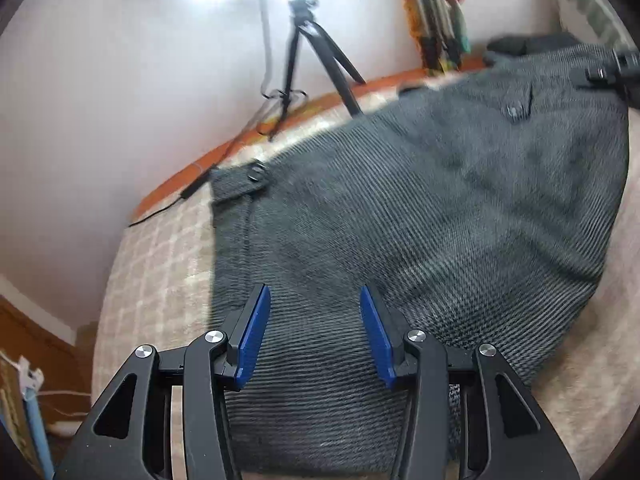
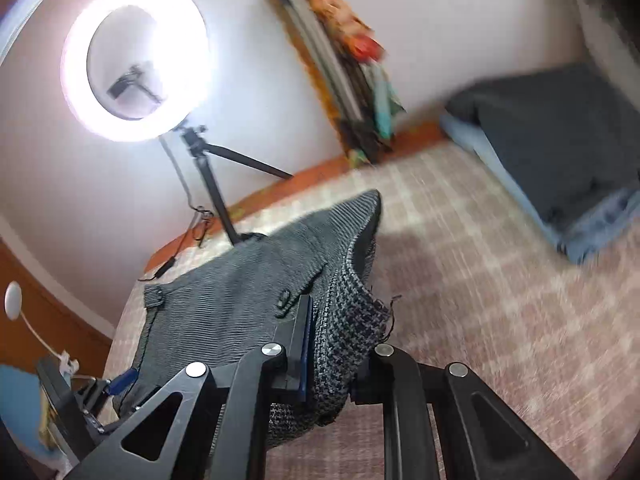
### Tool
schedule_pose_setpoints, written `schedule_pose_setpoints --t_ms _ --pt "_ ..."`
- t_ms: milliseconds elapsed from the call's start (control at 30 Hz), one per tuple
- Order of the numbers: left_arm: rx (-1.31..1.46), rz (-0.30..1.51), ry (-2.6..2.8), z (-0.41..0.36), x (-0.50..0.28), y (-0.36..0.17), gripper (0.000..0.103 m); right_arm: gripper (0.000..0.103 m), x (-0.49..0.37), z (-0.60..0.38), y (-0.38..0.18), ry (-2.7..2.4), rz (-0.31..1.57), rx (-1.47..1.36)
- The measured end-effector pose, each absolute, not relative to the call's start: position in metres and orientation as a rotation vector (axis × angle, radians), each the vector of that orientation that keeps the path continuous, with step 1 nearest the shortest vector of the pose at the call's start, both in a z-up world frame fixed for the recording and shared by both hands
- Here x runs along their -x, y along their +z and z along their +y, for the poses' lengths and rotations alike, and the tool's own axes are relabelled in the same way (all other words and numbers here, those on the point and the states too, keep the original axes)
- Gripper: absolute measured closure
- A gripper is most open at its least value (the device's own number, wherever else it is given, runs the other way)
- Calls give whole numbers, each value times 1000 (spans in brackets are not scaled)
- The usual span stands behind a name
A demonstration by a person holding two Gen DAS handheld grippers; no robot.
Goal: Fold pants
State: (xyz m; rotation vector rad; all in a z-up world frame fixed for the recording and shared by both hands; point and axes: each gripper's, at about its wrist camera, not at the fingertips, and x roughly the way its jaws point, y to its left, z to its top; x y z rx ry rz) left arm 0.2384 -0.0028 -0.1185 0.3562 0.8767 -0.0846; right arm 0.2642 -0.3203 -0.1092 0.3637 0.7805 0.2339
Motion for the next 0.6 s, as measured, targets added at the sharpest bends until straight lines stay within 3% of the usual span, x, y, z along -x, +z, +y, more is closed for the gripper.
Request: schedule_pose_setpoints --t_ms 233,600 --pt "-83 841 6 72 -250 -72 57 91 -254 -278 -67 302 728 -210" --pt "67 774 110 142 -242 -40 57 91 -233 -177 -27 406 656 99"
